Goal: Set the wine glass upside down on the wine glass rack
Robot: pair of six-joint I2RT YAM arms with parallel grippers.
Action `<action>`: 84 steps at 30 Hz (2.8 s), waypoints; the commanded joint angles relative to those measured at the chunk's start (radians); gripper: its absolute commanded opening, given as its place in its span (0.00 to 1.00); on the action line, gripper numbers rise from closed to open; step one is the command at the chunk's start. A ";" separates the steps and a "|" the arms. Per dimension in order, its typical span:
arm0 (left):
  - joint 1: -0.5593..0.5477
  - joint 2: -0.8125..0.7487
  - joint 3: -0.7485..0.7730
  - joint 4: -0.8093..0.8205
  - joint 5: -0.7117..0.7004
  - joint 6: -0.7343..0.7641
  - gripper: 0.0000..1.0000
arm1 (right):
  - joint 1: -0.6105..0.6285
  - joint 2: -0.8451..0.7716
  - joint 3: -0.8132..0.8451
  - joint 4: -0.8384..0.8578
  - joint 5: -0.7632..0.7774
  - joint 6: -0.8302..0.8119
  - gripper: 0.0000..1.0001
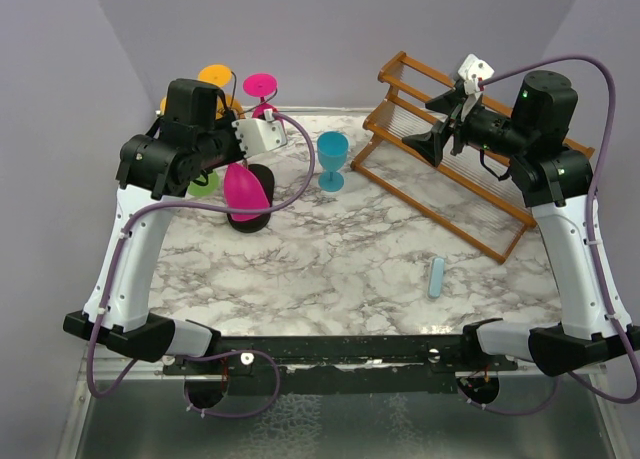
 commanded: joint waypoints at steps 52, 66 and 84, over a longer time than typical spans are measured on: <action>-0.016 0.004 -0.087 0.055 0.028 -0.035 0.29 | -0.020 -0.032 -0.057 0.050 -0.028 0.003 0.82; -0.016 -0.005 -0.076 0.067 0.025 -0.063 0.39 | -0.021 -0.032 -0.063 0.054 -0.035 0.004 0.82; -0.015 -0.019 -0.005 0.032 0.095 -0.079 0.45 | -0.022 -0.029 -0.088 0.074 -0.047 0.012 0.83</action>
